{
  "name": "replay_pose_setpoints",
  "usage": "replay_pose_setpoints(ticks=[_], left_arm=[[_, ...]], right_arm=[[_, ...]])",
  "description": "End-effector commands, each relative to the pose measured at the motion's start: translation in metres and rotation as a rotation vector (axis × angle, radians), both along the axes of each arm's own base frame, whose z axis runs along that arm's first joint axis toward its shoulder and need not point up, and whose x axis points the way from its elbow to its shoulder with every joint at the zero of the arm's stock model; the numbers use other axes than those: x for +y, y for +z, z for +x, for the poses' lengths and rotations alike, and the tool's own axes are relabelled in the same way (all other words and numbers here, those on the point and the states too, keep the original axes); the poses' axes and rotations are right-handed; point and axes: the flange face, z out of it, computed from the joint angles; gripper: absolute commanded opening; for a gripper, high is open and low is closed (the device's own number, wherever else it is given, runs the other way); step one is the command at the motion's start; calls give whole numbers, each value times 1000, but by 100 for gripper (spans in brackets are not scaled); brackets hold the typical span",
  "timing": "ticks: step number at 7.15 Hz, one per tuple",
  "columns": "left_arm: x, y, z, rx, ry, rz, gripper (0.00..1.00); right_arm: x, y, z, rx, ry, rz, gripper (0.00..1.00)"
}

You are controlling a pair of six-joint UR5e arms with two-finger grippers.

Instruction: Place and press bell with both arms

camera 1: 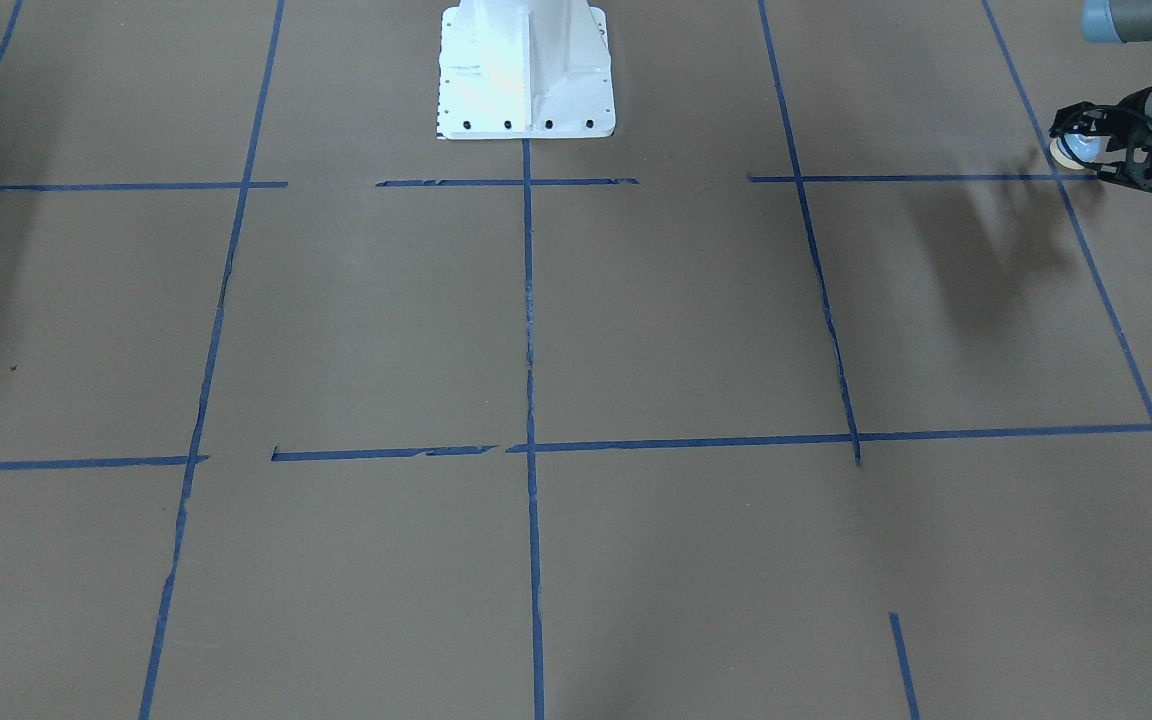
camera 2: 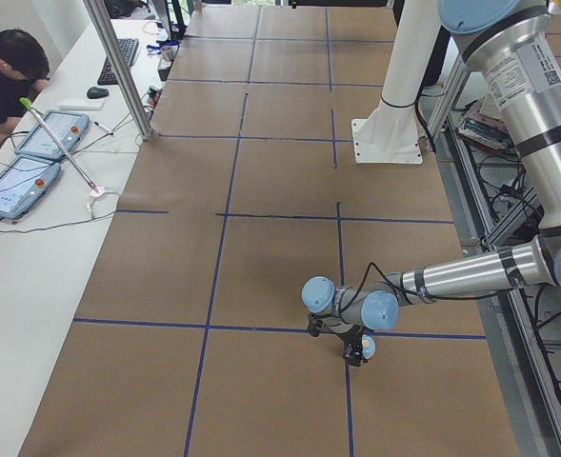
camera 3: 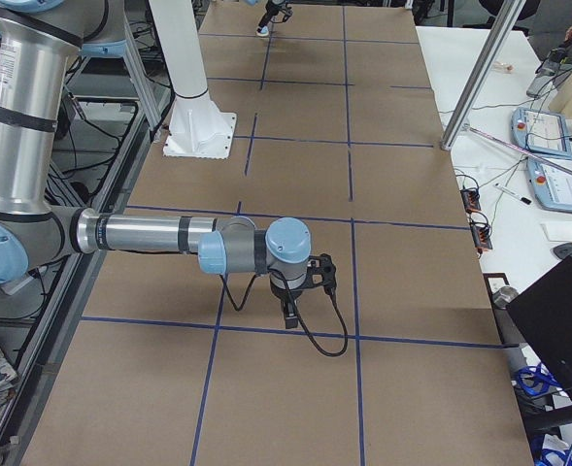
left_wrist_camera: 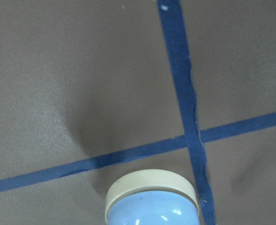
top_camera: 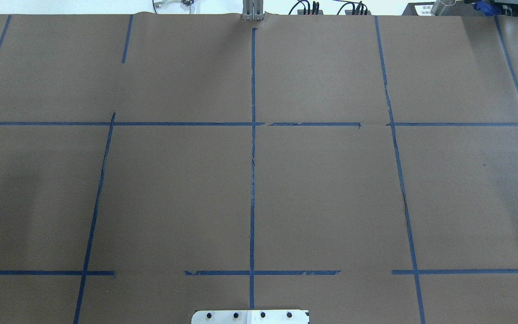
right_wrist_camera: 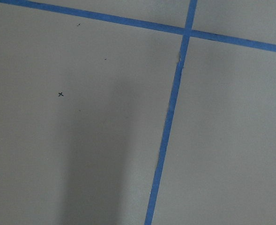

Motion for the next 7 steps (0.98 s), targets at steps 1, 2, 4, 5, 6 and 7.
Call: replay_pose_setpoints(ticks=[1, 2, 4, 5, 6, 7], left_arm=[[0, 0, 0, 3, 2, 3, 40], [-1, -1, 1, 5, 4, 12, 29], [-13, -32, 7, 34, -2, 70, 17], [-24, -59, 9, 65, -17, 118, 13], [-44, -96, -4, 98, -94, 185, 13], [-67, -120, -37, 110, -227, 235, 12]], right_arm=[[0, 0, 0, 0, 0, 0, 100], [0, 0, 0, 0, 0, 0, 100], [0, 0, 0, 0, 0, 0, 100], [0, 0, 0, -2, 0, -1, 100], [0, 0, 0, -2, 1, -2, 100], [0, 0, 0, -3, 1, -2, 100]])
